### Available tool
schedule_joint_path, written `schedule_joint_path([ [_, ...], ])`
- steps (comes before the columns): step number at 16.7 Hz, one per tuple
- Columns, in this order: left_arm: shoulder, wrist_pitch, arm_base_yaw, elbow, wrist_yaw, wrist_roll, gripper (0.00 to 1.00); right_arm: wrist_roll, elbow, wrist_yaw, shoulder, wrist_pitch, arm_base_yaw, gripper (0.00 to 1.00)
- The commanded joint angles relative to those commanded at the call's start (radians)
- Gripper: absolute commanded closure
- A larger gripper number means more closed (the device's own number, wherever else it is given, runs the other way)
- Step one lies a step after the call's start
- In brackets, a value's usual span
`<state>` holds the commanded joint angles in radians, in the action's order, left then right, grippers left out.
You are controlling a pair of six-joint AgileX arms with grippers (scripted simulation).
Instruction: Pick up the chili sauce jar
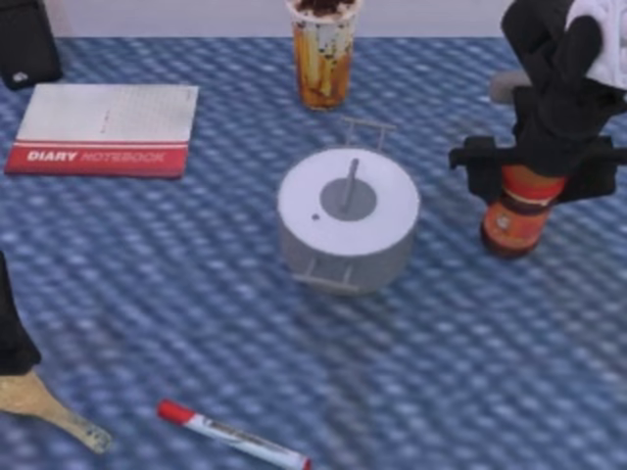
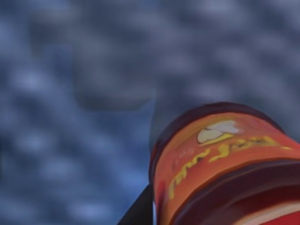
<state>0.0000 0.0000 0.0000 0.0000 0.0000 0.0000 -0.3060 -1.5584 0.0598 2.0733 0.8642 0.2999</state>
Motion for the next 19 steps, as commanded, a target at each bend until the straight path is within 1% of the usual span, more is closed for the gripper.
schedule_joint_path([
  [13, 0.0, 0.0, 0.0, 0.0, 0.0, 0.0, 0.0, 0.0, 0.0, 0.0, 0.0, 0.0, 0.0, 0.02],
  [14, 0.0, 0.0, 0.0, 0.0, 0.0, 0.0, 0.0, 0.0, 0.0, 0.0, 0.0, 0.0, 0.0, 0.0],
  [19, 0.0, 0.0, 0.0, 0.0, 0.0, 0.0, 0.0, 0.0, 0.0, 0.0, 0.0, 0.0, 0.0, 0.0],
])
